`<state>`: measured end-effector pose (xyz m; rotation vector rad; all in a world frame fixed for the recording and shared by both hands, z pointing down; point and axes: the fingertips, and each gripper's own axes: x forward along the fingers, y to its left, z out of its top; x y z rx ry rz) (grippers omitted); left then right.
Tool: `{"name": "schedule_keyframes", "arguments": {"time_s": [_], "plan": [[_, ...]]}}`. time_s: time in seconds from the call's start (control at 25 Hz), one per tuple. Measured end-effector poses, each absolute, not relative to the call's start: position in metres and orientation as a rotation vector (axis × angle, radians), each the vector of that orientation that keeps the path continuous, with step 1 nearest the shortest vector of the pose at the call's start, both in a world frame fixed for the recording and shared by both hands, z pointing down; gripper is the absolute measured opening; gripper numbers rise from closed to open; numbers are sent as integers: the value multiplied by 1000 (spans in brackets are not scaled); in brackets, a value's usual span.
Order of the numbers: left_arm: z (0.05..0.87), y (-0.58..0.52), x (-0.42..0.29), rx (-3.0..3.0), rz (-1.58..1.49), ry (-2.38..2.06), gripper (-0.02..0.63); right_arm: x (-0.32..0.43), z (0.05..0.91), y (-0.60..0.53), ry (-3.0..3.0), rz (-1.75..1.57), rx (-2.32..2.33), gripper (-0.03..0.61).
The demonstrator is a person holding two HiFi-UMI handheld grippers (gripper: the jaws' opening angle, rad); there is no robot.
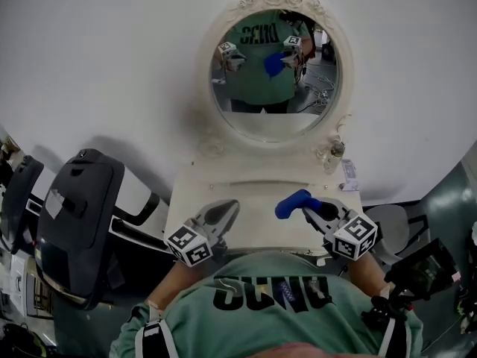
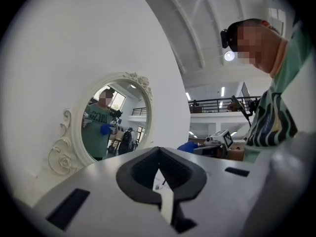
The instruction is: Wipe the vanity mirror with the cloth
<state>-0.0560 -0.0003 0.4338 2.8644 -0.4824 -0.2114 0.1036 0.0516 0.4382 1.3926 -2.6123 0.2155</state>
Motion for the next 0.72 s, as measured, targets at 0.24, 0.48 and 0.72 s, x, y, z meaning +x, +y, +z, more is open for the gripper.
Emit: {"name": "schedule_keyframes", "arguments": {"time_s": [0.24, 0.48, 0.72], "plan": [[414, -85, -86, 2905, -202, -461, 9, 84, 387, -46, -2492, -44, 1466, 51], [422, -140, -73, 2848, -241, -578, 9, 91, 331, -147, -2254, -540, 1379, 51], [425, -154, -48, 2783, -278, -738, 9, 70, 251, -245, -1828, -1225, 1269, 51]]}}
